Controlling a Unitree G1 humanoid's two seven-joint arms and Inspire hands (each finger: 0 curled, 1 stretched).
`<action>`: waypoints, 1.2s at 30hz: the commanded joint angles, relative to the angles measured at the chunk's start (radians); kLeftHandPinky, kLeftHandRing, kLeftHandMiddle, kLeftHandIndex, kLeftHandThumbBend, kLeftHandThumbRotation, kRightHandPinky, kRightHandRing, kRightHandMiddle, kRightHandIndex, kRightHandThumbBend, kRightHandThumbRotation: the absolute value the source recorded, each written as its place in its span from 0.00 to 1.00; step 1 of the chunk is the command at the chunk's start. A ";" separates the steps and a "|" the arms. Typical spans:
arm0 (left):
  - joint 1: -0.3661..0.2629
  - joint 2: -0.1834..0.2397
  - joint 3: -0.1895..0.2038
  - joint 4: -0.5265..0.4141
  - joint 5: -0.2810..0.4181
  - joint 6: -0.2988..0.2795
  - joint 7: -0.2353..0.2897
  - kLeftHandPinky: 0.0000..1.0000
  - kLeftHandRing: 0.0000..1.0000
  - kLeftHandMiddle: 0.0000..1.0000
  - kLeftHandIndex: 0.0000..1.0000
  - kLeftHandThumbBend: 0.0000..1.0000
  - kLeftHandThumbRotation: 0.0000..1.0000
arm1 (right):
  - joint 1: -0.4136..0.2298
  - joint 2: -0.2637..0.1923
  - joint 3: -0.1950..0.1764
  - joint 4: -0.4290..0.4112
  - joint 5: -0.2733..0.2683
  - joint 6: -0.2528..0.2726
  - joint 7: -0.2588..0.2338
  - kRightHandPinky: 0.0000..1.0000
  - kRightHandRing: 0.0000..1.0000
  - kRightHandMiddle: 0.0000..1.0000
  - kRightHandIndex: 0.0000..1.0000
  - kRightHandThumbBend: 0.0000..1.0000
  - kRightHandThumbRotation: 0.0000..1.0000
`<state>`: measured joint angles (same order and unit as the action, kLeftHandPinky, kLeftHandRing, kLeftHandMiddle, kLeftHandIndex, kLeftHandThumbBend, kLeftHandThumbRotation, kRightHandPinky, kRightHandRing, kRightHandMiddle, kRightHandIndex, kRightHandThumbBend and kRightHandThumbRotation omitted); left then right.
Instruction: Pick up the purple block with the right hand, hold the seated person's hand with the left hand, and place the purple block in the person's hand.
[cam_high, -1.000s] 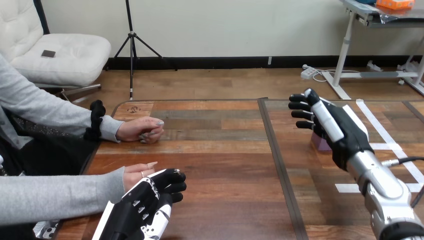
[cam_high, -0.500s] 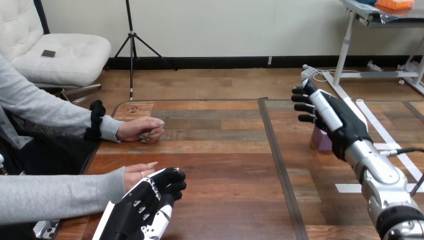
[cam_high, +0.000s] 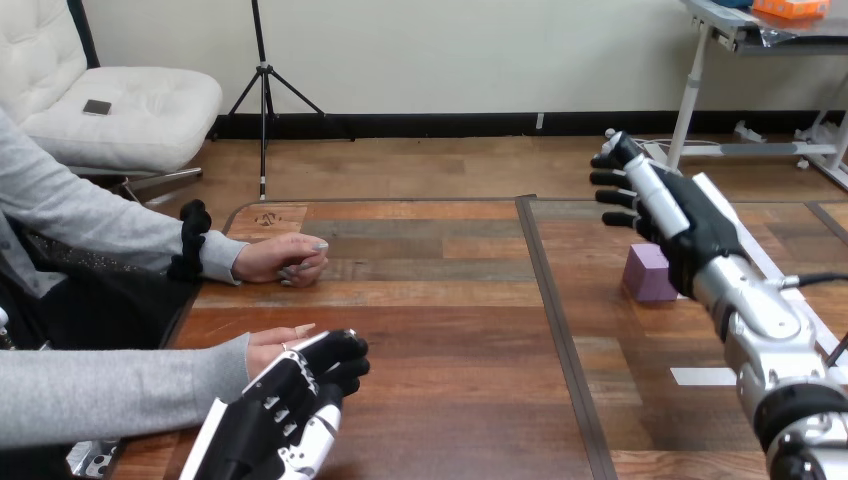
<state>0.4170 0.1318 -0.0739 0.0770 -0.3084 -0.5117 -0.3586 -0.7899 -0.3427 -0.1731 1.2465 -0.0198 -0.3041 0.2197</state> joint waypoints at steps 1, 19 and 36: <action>-0.068 -0.024 0.022 -0.070 -0.025 0.013 0.007 0.80 0.77 0.78 0.77 0.03 0.13 | -0.129 -0.041 0.011 0.009 -0.019 0.010 -0.041 0.82 0.85 0.84 0.81 0.74 0.81; -0.062 -0.031 0.041 -0.084 -0.027 0.024 0.004 0.81 0.75 0.77 0.80 0.08 0.12 | -0.165 -0.070 0.092 0.028 -0.137 0.057 -0.120 0.91 0.91 0.89 0.87 0.80 0.94; -0.058 -0.024 0.039 -0.090 -0.020 0.031 -0.011 0.82 0.76 0.78 0.80 0.06 0.11 | -0.191 -0.124 0.226 0.036 -0.310 0.088 -0.162 0.88 0.93 0.94 0.92 0.79 0.97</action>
<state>0.4061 0.1211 -0.0390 0.0373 -0.3206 -0.4841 -0.3596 -0.8632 -0.4292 0.0083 1.2790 -0.2887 -0.2123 0.0897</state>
